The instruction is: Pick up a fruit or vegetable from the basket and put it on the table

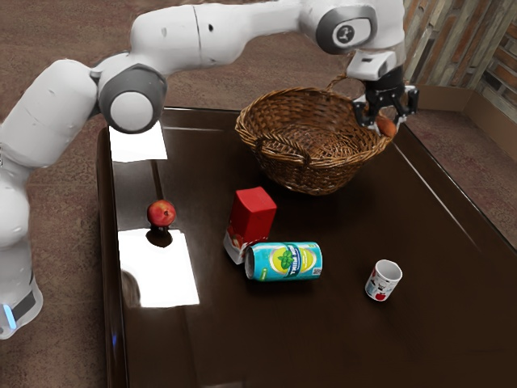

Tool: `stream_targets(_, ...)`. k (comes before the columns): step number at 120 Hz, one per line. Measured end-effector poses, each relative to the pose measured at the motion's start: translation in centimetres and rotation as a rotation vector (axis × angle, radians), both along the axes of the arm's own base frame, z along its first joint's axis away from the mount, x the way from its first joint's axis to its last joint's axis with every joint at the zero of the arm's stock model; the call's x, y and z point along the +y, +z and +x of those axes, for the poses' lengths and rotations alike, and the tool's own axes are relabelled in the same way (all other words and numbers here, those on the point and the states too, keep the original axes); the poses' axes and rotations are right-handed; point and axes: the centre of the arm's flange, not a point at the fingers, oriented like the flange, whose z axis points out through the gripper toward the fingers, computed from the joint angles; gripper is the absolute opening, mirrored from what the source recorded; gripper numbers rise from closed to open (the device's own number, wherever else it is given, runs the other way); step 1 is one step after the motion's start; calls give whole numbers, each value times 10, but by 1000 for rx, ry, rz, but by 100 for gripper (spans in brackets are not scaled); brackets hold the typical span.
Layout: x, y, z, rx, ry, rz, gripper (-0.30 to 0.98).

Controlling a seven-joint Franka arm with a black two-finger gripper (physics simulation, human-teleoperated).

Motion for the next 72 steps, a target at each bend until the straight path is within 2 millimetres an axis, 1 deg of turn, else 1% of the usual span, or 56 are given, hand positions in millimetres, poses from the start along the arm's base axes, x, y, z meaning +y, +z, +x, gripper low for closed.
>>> stream_targets(4,-24,-14,8,1,-25,-1,16)
stream_targets(7,-39,-30,15,9,-40,-3,16)
stream_targets(11,-52,-55,25,25,-48,-5,14)
stream_targets(17,-56,-87,38,45,-42,-7,14)
stream_targets(23,-57,-110,46,56,-32,-10,14)
stream_targets(36,-61,-137,54,71,-17,-14,14)
stream_targets(44,-61,-147,56,79,-6,-16,14)
stream_targets(53,-63,-156,59,81,3,-19,35)
stream_targets(62,-62,-158,60,75,14,-23,49)
stream_targets(66,-59,-149,59,60,21,-24,53)
stream_targets(68,-56,-141,57,49,28,-20,55)
stream_targets(69,-53,-132,54,44,34,-13,56)
stream_targets(70,-48,-124,50,40,44,-3,57)
stream_targets(72,-23,-111,34,70,90,33,58)
